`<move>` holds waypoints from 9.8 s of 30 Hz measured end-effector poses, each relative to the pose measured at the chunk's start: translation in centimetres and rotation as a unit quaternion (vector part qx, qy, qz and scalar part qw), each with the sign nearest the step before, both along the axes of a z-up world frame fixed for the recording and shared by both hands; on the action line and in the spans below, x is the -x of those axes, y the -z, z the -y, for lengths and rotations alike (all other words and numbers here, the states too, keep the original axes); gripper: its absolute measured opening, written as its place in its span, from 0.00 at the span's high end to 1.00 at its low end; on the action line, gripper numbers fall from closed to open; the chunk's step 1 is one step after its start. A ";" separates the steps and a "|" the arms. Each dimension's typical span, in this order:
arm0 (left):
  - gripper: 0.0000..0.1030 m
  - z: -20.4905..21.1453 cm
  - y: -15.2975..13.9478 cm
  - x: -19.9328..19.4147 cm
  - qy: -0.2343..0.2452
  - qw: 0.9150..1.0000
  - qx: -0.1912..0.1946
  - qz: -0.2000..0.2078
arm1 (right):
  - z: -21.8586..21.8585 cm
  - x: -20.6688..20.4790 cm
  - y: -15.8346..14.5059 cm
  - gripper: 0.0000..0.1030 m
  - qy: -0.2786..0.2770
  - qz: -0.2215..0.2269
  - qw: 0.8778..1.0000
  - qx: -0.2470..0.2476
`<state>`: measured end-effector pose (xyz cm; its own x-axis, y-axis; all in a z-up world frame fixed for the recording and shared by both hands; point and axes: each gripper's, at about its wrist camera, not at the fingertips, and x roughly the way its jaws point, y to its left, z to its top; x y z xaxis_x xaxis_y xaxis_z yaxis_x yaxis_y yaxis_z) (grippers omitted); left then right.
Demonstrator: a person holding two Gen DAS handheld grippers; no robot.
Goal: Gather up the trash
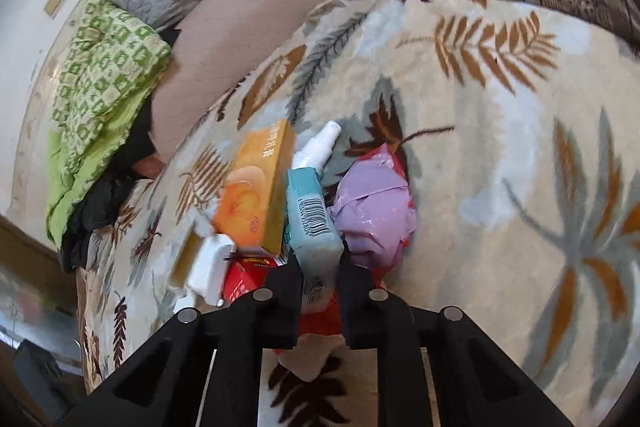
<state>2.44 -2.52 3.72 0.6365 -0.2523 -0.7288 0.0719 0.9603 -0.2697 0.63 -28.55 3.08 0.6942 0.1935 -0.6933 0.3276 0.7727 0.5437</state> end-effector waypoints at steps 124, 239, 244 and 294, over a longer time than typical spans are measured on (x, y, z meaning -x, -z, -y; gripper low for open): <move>0.83 18.1 -11.4 16.6 0.304 0.945 0.008 0.123 | 12.8 31.6 -9.3 0.87 0.162 0.082 0.974 0.137; 0.88 1.0 -2.1 3.5 0.118 0.992 0.031 0.009 | -5.0 7.7 -4.5 0.62 -0.040 0.107 0.977 0.181; 0.87 1.3 -0.7 4.0 0.113 0.993 -0.003 0.022 | -6.7 10.7 -4.6 0.62 -0.060 0.112 0.972 0.196; 0.88 4.5 -4.0 15.2 0.147 0.976 -0.106 0.123 | -3.4 18.4 -4.7 0.62 -0.004 0.090 0.982 0.165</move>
<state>-12.79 -7.04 7.70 0.7219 -0.3104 -0.6185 0.3903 0.9207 -0.0064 -17.81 -25.11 7.80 0.8107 -0.0156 -0.5853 0.2428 0.9187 0.3117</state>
